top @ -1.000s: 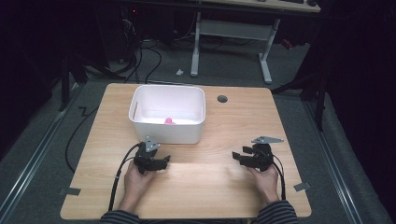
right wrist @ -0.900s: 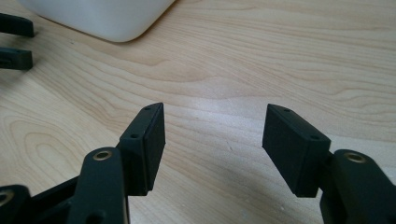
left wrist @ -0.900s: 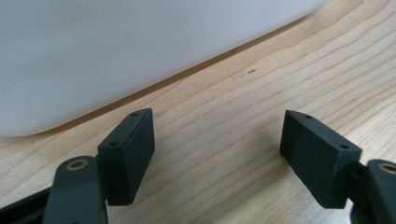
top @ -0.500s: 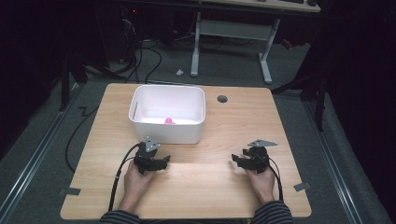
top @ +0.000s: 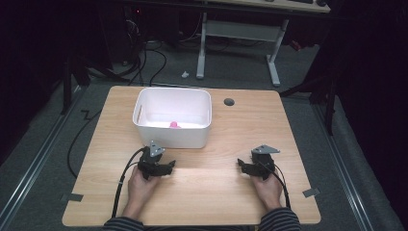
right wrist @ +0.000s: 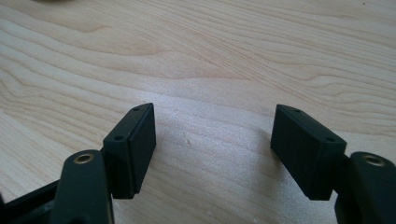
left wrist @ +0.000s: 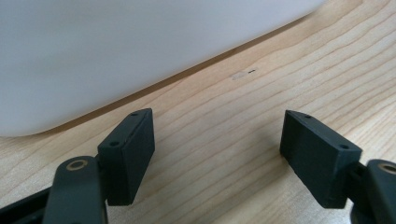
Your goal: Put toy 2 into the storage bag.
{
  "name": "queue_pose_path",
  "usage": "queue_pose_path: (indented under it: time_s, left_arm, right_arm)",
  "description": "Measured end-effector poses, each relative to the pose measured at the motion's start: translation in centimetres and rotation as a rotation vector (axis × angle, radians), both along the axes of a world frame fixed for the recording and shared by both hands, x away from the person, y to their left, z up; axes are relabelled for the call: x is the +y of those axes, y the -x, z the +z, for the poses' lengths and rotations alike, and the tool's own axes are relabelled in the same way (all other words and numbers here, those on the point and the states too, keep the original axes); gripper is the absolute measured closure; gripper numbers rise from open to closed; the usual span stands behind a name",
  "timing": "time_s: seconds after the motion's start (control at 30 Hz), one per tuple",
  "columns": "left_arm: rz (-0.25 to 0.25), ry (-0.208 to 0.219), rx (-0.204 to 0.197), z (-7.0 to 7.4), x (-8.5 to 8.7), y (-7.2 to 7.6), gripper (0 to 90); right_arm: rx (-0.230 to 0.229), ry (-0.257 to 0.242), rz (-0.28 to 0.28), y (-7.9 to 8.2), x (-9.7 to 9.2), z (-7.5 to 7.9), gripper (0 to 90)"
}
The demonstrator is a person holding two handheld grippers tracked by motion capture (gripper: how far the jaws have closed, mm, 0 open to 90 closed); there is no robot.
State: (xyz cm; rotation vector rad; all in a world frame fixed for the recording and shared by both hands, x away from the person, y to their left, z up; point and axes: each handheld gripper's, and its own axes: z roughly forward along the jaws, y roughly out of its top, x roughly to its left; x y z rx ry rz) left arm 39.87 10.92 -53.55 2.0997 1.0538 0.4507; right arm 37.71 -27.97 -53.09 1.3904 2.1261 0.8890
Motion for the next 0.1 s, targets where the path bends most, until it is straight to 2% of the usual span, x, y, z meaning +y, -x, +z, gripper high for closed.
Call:
queue_pose_path:
  time_s: [0.1]
  left_arm:
    - [0.001,0.000,-0.001,-0.01,-0.01,0.01,26.5]
  right_arm:
    - [0.000,0.000,-0.001,0.00,0.00,0.00,30.9]
